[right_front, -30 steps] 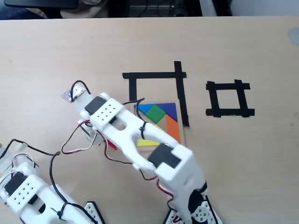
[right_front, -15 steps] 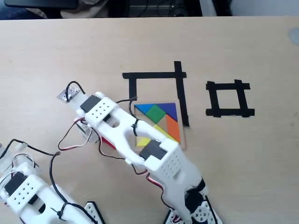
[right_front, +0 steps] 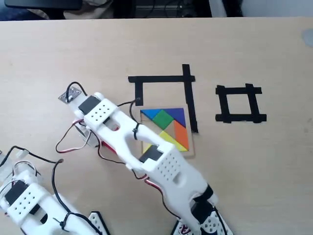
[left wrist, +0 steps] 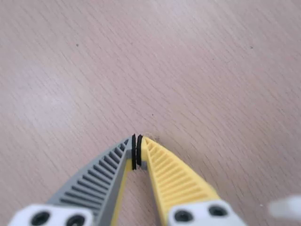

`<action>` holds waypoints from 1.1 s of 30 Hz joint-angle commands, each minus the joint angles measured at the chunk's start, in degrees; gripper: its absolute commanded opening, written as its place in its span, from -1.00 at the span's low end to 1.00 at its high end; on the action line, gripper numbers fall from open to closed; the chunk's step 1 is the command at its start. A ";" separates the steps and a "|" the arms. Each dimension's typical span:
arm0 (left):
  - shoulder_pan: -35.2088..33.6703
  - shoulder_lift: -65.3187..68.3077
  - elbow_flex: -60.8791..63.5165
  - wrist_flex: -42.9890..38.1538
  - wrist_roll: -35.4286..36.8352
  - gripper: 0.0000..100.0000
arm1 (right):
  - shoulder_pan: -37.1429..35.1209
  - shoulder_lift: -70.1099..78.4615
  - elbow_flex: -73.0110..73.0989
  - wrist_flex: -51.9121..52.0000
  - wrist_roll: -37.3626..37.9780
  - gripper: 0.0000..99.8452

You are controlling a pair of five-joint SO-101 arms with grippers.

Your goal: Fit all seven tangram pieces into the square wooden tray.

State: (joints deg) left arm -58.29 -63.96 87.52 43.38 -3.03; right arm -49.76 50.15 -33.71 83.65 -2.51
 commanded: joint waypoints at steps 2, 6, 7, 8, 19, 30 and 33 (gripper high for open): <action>0.66 -0.70 -0.22 -1.23 -0.70 -0.90 | 0.44 2.77 -5.58 3.96 -0.97 -0.19; 0.66 -0.70 -0.22 -1.23 -0.70 -0.90 | 0.44 4.26 -7.96 5.45 -0.97 -0.19; 0.66 -0.70 -0.22 -1.23 -0.70 -0.90 | 0.44 4.26 -7.96 5.45 -0.97 -0.20; 0.66 -0.70 -0.22 -1.23 -0.70 -0.90 | 0.44 4.26 -7.96 5.45 -0.88 -0.22; 0.66 -0.70 -0.22 -1.23 -0.70 -0.90 | 0.53 4.26 -7.78 5.45 -0.79 -0.33; 0.66 -0.70 -0.22 -1.23 -0.70 -0.90 | 0.62 4.35 -7.78 6.51 -0.44 -0.33; 0.66 -0.70 -0.22 -1.23 -0.70 -0.90 | 0.79 4.35 -7.69 6.59 -0.44 -0.33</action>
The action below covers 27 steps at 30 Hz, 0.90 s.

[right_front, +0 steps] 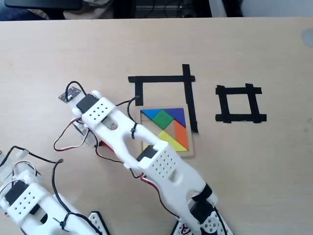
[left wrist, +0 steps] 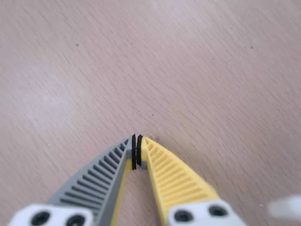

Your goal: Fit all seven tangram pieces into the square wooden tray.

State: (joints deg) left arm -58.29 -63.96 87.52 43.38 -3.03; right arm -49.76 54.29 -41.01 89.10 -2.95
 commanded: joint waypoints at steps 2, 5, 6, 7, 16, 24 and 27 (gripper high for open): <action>0.66 -0.70 -0.22 -1.23 -0.70 -0.90 | 0.79 0.22 -0.40 1.23 0.09 -0.33; 0.66 -0.70 -0.22 -1.23 -0.70 -0.90 | 0.79 0.22 -0.40 1.23 1.49 -0.33; 0.66 -0.70 -0.22 -1.23 -0.70 -0.90 | 0.79 0.22 -0.40 1.23 1.93 -0.33; 0.66 -0.70 -0.22 -1.23 -0.70 -0.90 | 0.79 0.22 -0.40 1.23 2.11 -0.33; 0.66 -0.70 -0.22 -1.23 -0.70 -0.90 | 0.70 0.31 -0.40 1.49 3.60 -0.40; 0.66 -0.70 -0.22 -1.23 -0.70 -0.90 | 0.70 0.31 -0.40 1.58 3.16 -0.44; 0.66 -0.70 -0.22 -1.23 -0.70 -0.90 | 0.70 0.31 -0.40 1.58 3.16 -0.44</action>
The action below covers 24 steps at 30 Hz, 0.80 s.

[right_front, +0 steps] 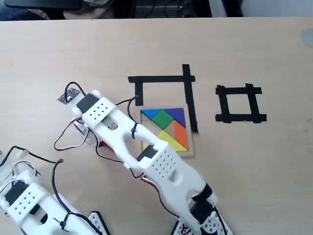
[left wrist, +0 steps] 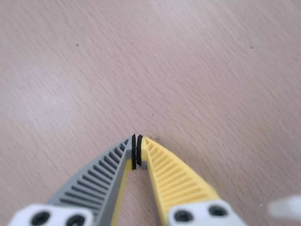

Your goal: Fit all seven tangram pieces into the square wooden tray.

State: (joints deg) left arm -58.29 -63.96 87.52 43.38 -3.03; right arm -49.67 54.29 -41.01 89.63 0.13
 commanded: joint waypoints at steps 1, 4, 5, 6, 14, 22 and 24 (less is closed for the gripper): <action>0.66 -0.70 -0.22 -1.23 -0.70 -0.90 | 0.62 0.31 -0.40 1.05 0.09 -0.44; 0.66 -0.70 -0.22 -1.23 -0.70 -0.90 | 0.44 0.31 -0.40 0.97 0.09 -0.48; 0.66 -0.70 -0.22 -1.23 -0.70 -0.90 | 0.44 0.31 -0.40 0.88 0.09 -0.50; 0.66 -0.70 -0.22 -1.23 -0.70 -0.90 | 0.53 0.31 -0.40 0.70 0.09 -0.51; 0.66 -0.70 -0.22 -1.23 -0.70 -0.90 | 0.70 0.31 -0.40 0.62 0.09 -0.52; 0.66 -0.70 -0.22 -1.23 -0.70 -0.90 | 0.70 0.31 -0.75 0.53 -0.44 -0.60; 0.66 -0.70 -0.22 -1.23 -0.70 -0.90 | 0.70 0.31 -0.84 0.53 -0.79 -0.61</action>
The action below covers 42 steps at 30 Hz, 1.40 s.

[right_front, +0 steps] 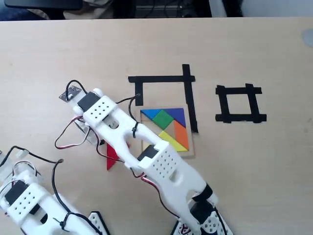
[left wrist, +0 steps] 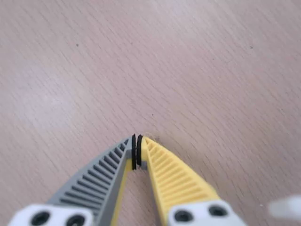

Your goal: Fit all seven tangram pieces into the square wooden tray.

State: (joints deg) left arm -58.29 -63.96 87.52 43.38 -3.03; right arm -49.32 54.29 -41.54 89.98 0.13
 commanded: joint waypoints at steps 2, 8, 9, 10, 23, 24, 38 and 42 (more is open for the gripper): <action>0.66 -0.70 -0.22 -1.23 -0.70 -0.90 | 0.44 0.31 -0.31 0.18 -0.97 -0.60; 0.66 -0.70 -0.22 -1.23 -0.70 -0.90 | 1.58 -2.51 -2.51 3.69 -2.20 -0.37; 0.66 -0.70 -0.22 -1.23 -0.70 -0.90 | 2.02 -3.56 -3.56 5.36 -2.64 -0.32; 0.66 -0.70 -0.22 -1.23 -0.70 -0.90 | 2.29 -4.70 -4.70 6.86 -2.81 -0.29; 0.66 -0.70 -0.22 -1.23 -0.70 -0.90 | -0.70 -7.87 -0.48 9.67 -7.03 -0.29; 0.66 -0.70 -0.22 -1.23 -0.70 -0.90 | -0.70 -7.87 -0.40 10.02 -6.42 -0.29; 0.66 -0.70 -0.22 -1.23 -0.70 -0.90 | -0.26 -7.60 -0.48 9.58 -5.01 -0.29; 0.66 -0.70 -0.22 -1.23 -0.70 -0.90 | 1.67 -9.80 -2.86 10.73 -0.88 -0.29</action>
State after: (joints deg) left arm -58.29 -63.96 87.52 43.38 -3.03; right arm -49.32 50.51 -41.71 98.86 -3.38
